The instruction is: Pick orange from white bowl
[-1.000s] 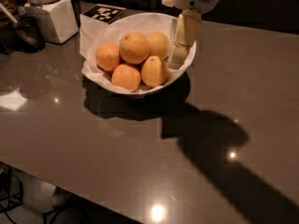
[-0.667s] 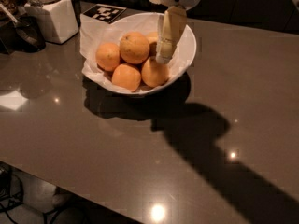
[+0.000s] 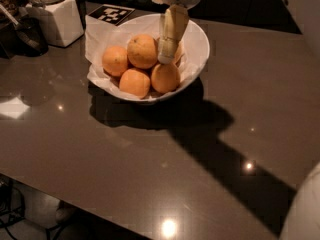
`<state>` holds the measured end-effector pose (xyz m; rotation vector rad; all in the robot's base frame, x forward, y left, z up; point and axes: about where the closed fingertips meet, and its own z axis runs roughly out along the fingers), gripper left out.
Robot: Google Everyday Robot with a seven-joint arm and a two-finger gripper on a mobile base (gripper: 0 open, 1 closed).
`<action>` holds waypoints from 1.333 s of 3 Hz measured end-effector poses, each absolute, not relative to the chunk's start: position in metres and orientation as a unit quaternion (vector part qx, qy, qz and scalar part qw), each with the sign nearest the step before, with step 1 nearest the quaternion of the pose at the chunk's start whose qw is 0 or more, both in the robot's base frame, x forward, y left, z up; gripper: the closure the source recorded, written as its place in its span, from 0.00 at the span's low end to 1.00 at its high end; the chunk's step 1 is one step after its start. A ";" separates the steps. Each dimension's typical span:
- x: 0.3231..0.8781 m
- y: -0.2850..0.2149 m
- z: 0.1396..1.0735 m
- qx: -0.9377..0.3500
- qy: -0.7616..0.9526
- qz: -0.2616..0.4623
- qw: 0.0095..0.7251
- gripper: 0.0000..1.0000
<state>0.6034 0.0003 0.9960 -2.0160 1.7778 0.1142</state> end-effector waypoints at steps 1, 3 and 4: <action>0.614 0.006 0.986 -0.731 0.644 0.053 0.219 0.08; 0.630 0.014 0.968 -0.735 0.643 0.070 0.205 0.25; 0.634 0.021 0.957 -0.740 0.639 0.077 0.195 0.27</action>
Offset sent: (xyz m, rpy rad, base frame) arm 0.0233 0.0043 -0.0295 -0.0103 0.1000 0.0186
